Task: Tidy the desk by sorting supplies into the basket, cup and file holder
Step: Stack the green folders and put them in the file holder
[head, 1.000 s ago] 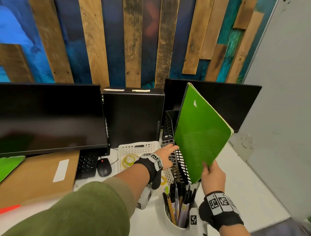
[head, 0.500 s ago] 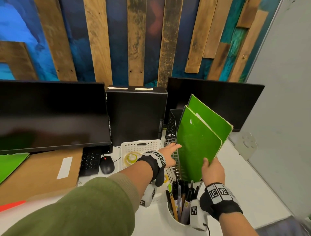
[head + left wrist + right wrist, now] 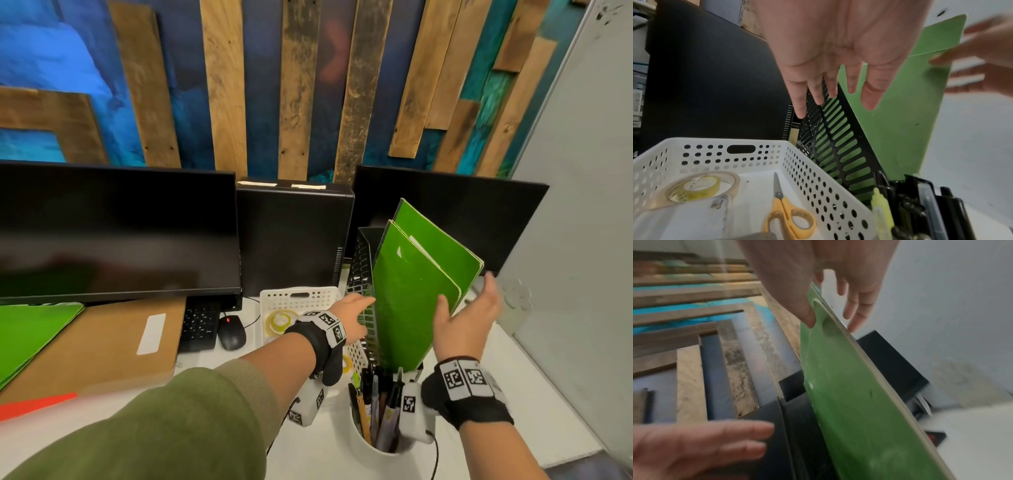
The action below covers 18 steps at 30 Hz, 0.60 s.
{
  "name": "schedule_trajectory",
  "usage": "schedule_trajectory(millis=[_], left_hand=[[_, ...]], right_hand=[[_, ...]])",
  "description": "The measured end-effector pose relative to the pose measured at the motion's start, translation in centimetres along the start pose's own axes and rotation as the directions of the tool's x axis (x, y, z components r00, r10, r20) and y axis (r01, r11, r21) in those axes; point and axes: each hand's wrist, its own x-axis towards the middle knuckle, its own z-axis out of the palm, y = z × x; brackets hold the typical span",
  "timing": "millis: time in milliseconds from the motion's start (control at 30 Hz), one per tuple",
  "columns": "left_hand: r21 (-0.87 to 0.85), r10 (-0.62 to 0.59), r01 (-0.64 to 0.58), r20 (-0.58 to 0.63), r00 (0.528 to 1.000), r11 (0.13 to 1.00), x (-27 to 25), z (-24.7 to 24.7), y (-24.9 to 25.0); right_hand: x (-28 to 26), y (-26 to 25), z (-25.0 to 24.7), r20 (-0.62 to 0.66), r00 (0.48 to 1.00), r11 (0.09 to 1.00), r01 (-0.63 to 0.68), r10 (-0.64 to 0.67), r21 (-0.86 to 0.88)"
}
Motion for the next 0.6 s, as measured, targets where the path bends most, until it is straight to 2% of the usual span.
schedule_trajectory(millis=[67, 100, 333, 400, 500, 533, 600], left_hand=[[0.035, 0.008, -0.009, 0.036, 0.999, 0.999, -0.2, 0.0, 0.2], [0.043, 0.008, -0.010, 0.052, 0.999, 0.999, -0.3, 0.0, 0.3], [0.054, -0.009, 0.004, 0.099, 0.995, 0.999, -1.0, 0.6, 0.2], [0.046, -0.015, 0.011, 0.078, 0.997, 0.999, -1.2, 0.7, 0.1], [0.023, -0.030, 0.029, 0.016, 0.999, 0.999, -1.5, 0.7, -0.2], [0.016, -0.035, 0.035, -0.012, 0.999, 0.999, -1.5, 0.7, -0.3], [0.010, -0.050, 0.051, -0.092, 0.995, 0.999, -1.8, 0.4, -0.6]], right_hand=[[1.1, -1.3, -0.6, -0.003, 0.993, 0.992, 0.118, -0.118, -0.036], [1.6, -1.5, -0.6, 0.019, 0.991, 0.989, 0.136, -0.135, -0.060], [0.0, 1.5, -0.4, 0.192, 0.975, 0.963, 0.151, -0.108, -0.222], [-0.2, 1.4, -0.4, 0.161, 0.976, 0.955, 0.180, -0.144, -0.235], [-0.3, -0.2, -0.4, 0.045, 0.952, 0.914, 0.304, -0.304, -0.267], [-0.5, -1.0, -0.3, 0.038, 0.935, 0.902, 0.350, -0.352, -0.252], [-1.4, -2.9, 0.1, 0.107, 0.921, 0.901, 0.389, -0.375, -0.190]])
